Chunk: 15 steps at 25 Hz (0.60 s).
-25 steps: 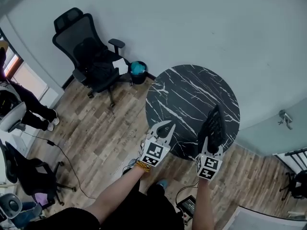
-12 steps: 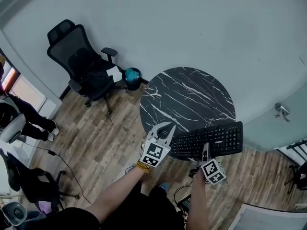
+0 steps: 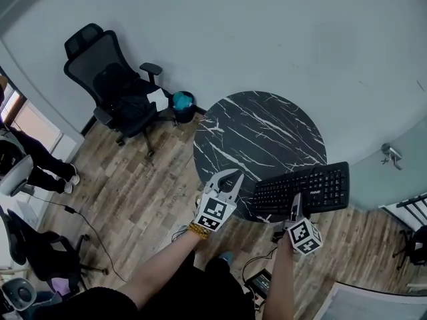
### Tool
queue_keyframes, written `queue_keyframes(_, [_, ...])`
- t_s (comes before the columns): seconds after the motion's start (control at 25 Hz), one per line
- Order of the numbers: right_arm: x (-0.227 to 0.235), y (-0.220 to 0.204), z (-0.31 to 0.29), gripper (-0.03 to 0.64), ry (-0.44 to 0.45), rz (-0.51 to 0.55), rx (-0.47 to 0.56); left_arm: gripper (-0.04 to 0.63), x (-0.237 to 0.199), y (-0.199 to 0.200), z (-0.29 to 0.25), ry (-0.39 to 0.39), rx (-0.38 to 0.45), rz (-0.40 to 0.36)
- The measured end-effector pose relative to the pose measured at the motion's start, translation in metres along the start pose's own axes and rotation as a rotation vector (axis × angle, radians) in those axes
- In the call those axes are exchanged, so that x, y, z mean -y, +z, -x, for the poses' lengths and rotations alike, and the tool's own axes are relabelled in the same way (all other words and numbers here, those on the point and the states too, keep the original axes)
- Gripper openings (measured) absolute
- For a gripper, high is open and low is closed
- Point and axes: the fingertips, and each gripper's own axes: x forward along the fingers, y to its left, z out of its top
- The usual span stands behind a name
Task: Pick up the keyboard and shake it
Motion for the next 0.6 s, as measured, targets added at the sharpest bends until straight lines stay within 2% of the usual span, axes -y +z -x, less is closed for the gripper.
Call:
queue_keyframes(0.28, [-0.043, 0.049, -0.007, 0.077, -0.125, 0.76, 0.032, 0.037, -0.01, -0.001, 0.003, 0.006, 0.013, 0.02])
queue_keyframes(0.44, [-0.064, 0.039, -0.016, 0.078, -0.15, 1.009, 0.008, 0.037, -0.014, -0.008, 0.008, 0.009, 0.012, 0.038])
queue_keyframes(0.6, [-0.067, 0.004, -0.028, 0.081, -0.153, 1.218, -0.056, 0.037, -0.02, -0.02, 0.017, 0.016, -0.005, 0.049])
